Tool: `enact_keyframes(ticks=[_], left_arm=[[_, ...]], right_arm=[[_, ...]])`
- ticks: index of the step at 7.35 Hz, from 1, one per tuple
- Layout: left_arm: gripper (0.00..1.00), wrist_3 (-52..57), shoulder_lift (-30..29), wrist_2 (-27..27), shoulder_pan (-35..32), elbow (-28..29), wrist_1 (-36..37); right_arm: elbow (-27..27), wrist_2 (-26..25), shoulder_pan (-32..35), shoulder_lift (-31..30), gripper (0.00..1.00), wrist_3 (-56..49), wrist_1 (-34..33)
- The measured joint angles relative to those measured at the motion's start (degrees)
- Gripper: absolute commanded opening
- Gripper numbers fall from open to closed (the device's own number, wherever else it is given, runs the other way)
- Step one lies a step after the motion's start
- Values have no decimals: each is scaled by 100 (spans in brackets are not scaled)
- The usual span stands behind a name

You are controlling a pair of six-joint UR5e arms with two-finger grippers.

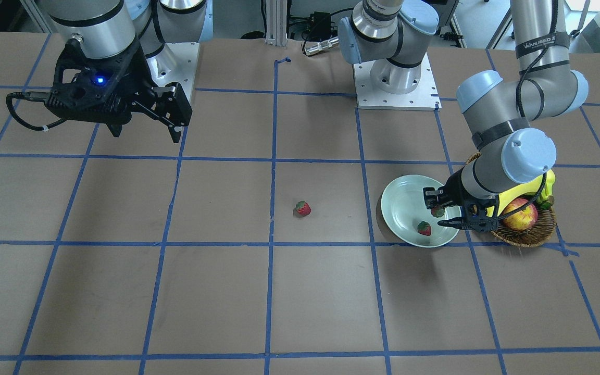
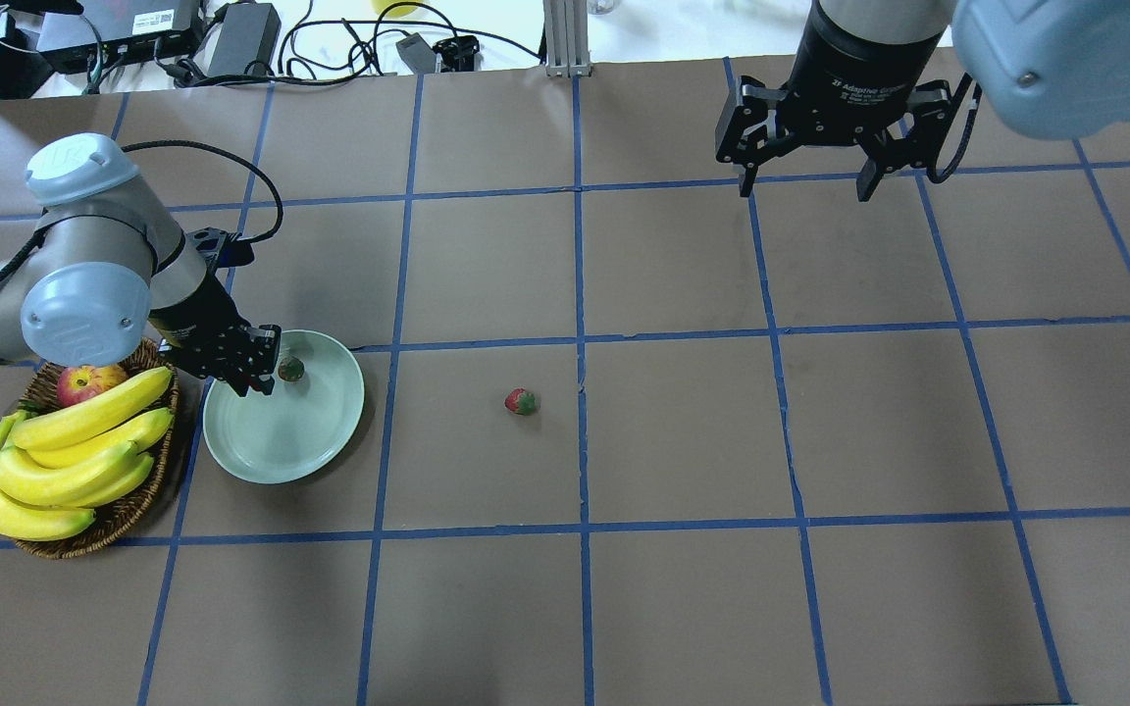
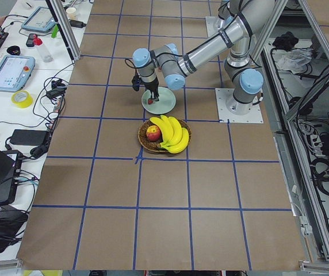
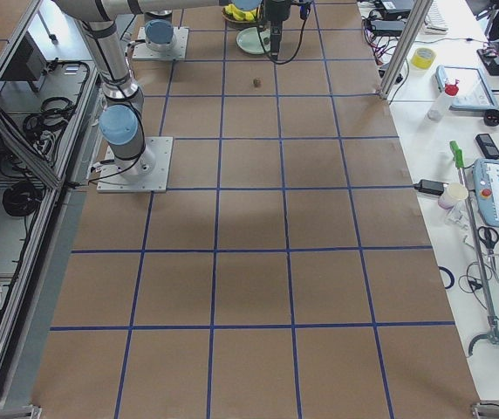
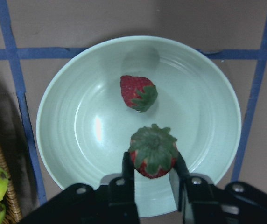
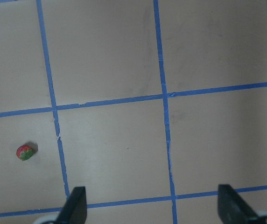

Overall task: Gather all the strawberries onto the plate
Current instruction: 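Lower the strawberry onto the plate and open the left gripper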

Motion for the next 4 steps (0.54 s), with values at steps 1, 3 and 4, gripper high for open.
enact_keyframes(ticks=[1,3,4], left_arm=[[88,-46,-8,113,-12,15,6],[92,-286,81,30,-181,256,-27],[92,-523,128,-5,-415,458,-158]], right_arm=[[0,3,0,2,100,-1,0],[0,10,0,7,100,-1,0],[0,12,0,11,100,-1,0]])
